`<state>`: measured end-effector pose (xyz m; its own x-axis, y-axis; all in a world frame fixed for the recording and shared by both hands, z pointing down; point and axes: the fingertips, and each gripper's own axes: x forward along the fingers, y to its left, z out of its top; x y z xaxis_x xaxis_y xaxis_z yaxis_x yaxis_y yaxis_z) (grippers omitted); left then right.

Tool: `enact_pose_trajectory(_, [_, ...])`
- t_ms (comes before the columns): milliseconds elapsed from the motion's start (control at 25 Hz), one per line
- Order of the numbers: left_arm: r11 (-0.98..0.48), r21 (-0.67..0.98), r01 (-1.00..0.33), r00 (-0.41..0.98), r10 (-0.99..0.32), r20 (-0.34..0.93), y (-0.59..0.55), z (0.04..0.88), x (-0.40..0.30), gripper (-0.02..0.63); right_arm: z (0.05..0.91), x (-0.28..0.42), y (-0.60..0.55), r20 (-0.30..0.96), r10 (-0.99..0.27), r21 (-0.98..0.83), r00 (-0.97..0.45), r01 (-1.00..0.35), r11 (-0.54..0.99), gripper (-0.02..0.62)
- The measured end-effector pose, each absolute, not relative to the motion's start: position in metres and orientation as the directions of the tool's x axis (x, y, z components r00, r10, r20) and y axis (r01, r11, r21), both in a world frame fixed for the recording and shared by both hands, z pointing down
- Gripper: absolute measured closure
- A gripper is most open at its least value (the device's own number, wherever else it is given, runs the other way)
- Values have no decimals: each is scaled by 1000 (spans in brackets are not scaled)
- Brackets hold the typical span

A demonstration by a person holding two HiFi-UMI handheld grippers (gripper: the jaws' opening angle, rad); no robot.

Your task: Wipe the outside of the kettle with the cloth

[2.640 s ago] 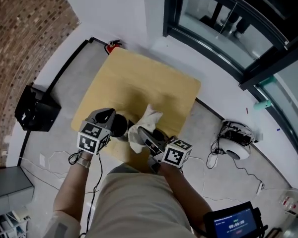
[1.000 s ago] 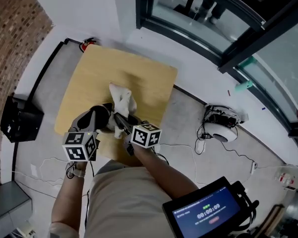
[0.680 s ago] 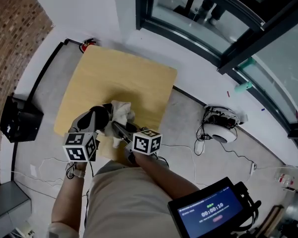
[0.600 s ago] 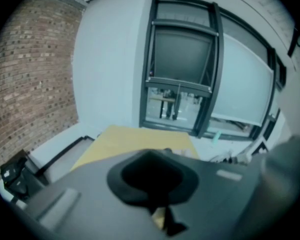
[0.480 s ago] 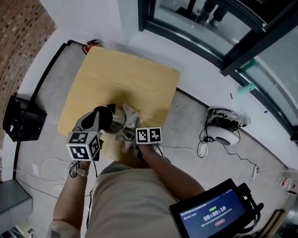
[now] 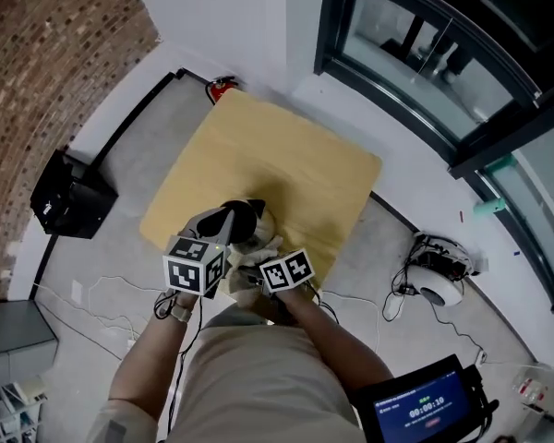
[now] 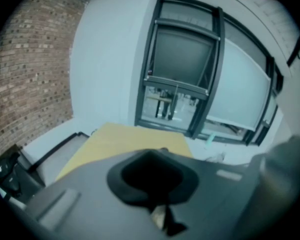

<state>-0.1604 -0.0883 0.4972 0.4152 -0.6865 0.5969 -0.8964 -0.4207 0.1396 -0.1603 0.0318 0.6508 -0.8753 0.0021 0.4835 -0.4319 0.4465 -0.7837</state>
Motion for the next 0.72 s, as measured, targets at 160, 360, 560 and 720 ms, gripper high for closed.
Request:
enact_pose_trajectory(160, [-425,124,-897,409,-690,597,-87,494,-158,620,587,-161,27,329,-15,-831,-944,-297,470,489])
enact_pose_trajectory(360, [-434,138,-890,426,-683,593,-86,492,-160,620,602,-149,21,322,95,-851,-942,-244,466,489])
enact_pose_trajectory(560, [-441,154,-884,439,-672,597,-85,491,-161,620,614,-149,30,366,118,-866,-923,-292,406,489])
enact_pose_trajectory(720, [-426,158,-891,430,-683,590,-85,491,-163,620,617,-152,24,309,26,-896,-951,-281,345,491])
